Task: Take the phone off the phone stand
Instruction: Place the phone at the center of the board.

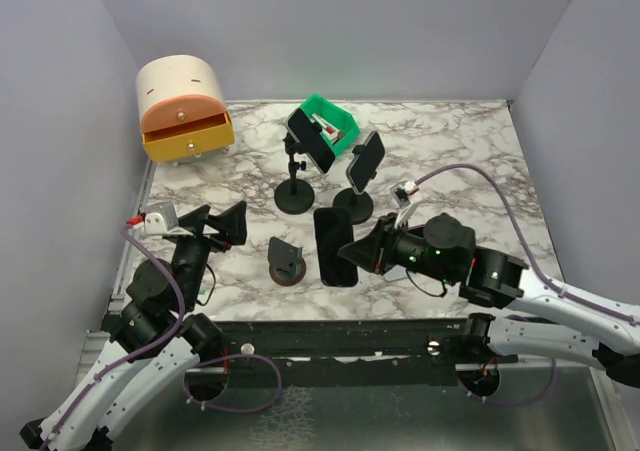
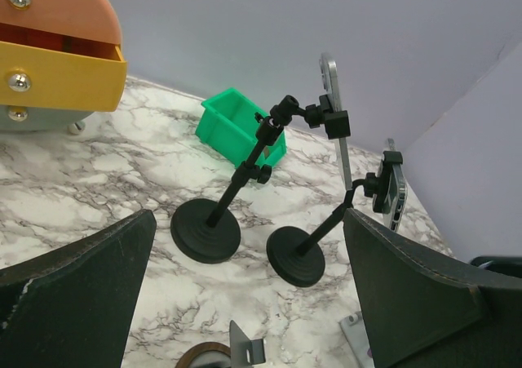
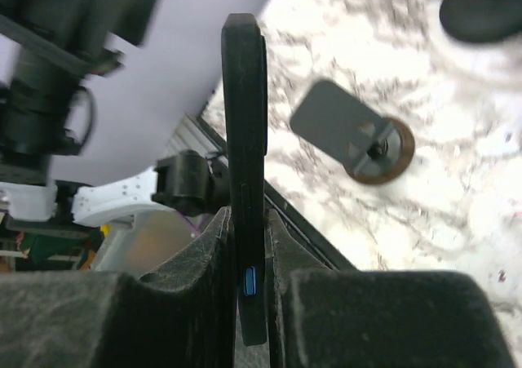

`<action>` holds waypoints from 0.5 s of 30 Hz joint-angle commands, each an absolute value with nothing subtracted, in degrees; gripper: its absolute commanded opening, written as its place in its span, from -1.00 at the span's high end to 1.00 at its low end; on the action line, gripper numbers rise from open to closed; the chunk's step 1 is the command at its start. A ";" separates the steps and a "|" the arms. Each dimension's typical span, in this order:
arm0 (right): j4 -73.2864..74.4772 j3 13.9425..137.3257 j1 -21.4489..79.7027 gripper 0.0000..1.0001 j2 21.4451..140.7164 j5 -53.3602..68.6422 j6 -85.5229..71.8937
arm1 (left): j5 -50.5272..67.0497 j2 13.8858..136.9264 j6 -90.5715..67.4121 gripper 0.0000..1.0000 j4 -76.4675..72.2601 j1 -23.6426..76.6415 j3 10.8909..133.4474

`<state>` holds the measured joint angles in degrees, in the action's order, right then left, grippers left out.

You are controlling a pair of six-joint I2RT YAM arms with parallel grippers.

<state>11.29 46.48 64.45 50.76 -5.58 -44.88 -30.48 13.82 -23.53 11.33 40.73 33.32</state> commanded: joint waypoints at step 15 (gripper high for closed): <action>22.33 87.21 45.33 0.98 65.62 -17.52 -18.32 | -30.95 14.47 -23.03 -0.94 12.39 40.75 33.65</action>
<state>24.40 79.13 56.36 64.07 -21.19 -21.63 -30.48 13.82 -23.49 11.99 40.73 33.32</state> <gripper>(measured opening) 0.189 0.973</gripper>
